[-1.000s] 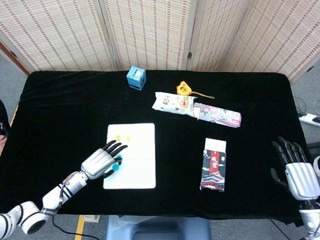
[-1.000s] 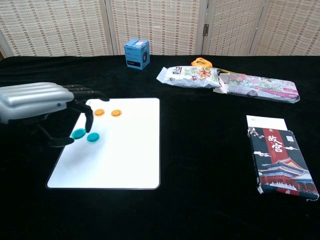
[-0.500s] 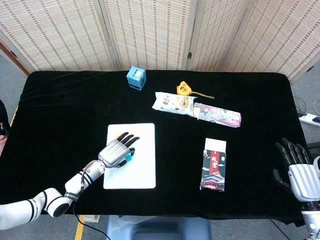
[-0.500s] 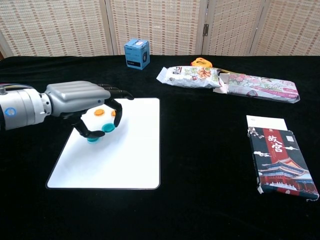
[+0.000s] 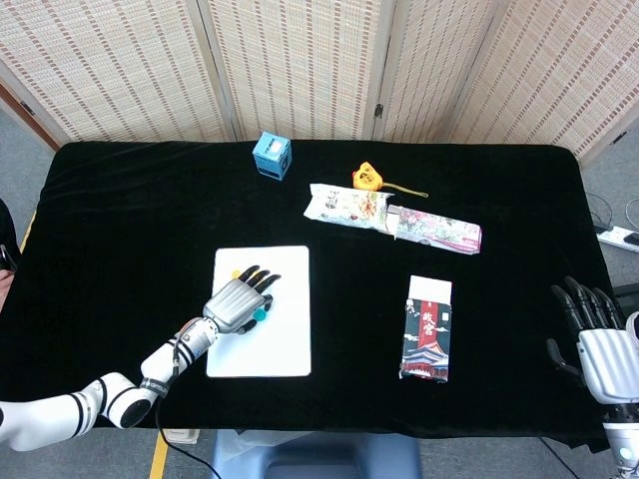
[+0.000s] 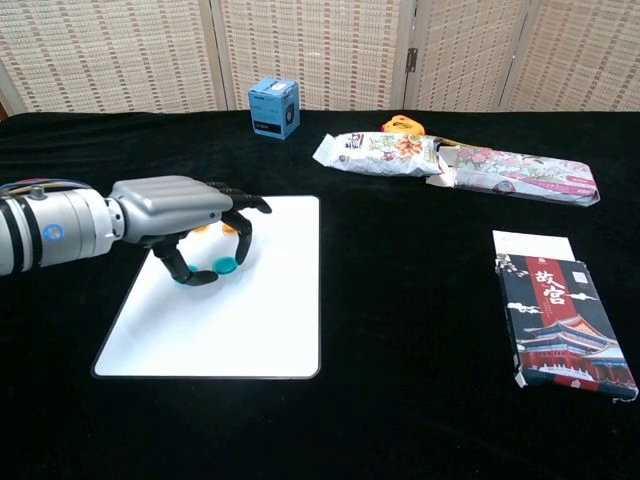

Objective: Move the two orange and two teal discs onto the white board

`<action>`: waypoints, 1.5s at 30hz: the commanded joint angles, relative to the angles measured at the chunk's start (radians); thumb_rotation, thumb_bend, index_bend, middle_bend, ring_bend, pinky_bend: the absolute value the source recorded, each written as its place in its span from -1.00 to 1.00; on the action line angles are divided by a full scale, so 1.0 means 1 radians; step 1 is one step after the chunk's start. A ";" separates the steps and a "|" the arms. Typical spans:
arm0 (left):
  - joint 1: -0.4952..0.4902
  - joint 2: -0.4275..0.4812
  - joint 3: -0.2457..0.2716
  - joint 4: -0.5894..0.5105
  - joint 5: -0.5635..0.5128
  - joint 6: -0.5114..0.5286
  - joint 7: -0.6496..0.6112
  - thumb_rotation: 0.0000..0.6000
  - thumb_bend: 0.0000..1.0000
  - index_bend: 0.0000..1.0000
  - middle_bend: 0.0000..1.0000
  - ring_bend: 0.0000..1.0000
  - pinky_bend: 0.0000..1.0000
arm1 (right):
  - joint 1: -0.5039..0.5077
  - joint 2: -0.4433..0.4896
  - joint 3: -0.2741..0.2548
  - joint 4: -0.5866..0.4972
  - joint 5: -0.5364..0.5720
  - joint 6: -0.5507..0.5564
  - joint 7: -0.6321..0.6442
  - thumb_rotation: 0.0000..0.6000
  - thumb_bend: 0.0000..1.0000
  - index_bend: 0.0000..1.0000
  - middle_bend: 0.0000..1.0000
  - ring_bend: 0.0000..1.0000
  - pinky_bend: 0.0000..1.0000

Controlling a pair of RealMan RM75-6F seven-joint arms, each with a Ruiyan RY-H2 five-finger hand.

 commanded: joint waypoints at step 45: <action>0.315 0.306 -0.059 -0.230 -0.132 0.496 -0.180 1.00 -0.03 -0.82 -0.98 -1.00 -1.00 | 0.017 0.069 0.023 0.029 0.055 -0.070 0.156 1.00 -0.05 -1.00 -1.00 -1.00 -1.00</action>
